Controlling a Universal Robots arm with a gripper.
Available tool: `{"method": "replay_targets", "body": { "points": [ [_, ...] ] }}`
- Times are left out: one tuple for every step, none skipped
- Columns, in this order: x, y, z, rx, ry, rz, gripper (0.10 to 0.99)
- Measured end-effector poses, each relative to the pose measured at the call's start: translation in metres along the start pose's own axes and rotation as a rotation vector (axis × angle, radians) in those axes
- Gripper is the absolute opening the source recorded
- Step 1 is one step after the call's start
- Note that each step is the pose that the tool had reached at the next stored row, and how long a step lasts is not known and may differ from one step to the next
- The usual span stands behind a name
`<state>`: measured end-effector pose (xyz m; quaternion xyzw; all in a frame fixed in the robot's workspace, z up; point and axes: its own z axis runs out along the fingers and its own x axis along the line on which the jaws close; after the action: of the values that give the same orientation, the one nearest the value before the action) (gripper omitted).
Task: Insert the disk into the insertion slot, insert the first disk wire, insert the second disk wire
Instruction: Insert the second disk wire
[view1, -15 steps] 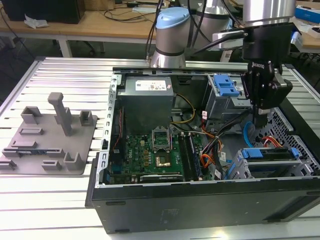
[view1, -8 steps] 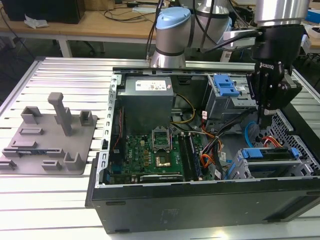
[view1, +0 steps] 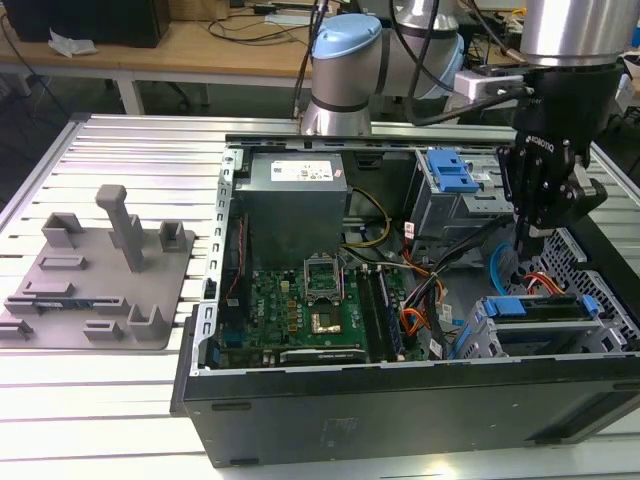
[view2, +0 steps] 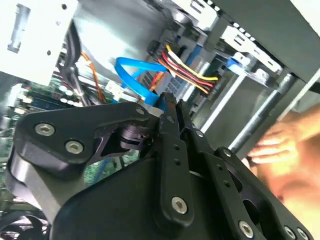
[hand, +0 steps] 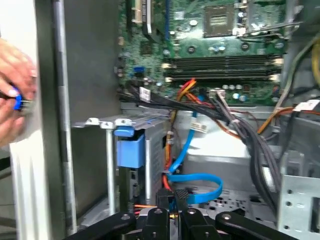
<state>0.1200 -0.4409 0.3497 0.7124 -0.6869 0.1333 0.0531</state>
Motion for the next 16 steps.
{"method": "replay_targets", "body": {
  "points": [
    [0.0017, 0.0001, 0.0004, 0.000, -0.0119, 0.001, 0.165],
    [0.0049, 0.0002, 0.0012, -0.014, -0.0199, -0.001, 0.165],
    [0.0074, 0.0002, 0.0020, -0.039, -0.0238, -0.008, 0.165],
    [0.0086, 0.0002, 0.0023, -0.056, -0.0252, -0.012, 0.165],
    [0.0101, 0.0001, 0.0027, -0.077, -0.0269, -0.017, 0.165],
    [0.0127, -0.0004, 0.0034, -0.095, -0.0310, -0.022, 0.165],
    [0.0155, -0.0009, 0.0043, -0.094, -0.0498, -0.020, 0.165],
    [0.0169, -0.0014, 0.0047, -0.092, -0.0612, -0.019, 0.165],
    [0.0181, -0.0019, 0.0050, -0.089, -0.0710, -0.018, 0.165],
    [0.0196, -0.0027, 0.0056, -0.084, -0.0838, -0.016, 0.165],
    [0.0210, -0.0035, 0.0060, -0.080, -0.0921, -0.014, 0.165],
    [0.0226, -0.0040, 0.0062, -0.078, -0.0964, -0.014, 0.165],
    [0.0248, -0.0045, 0.0064, -0.078, -0.0984, -0.013, 0.165],
    [0.0273, -0.0055, 0.0068, -0.078, -0.0988, -0.013, 0.165],
    [0.0314, -0.0073, 0.0069, -0.084, -0.0992, -0.015, 0.165],
    [0.0331, -0.0082, 0.0070, -0.090, -0.0995, -0.016, 0.165]
  ]
}}
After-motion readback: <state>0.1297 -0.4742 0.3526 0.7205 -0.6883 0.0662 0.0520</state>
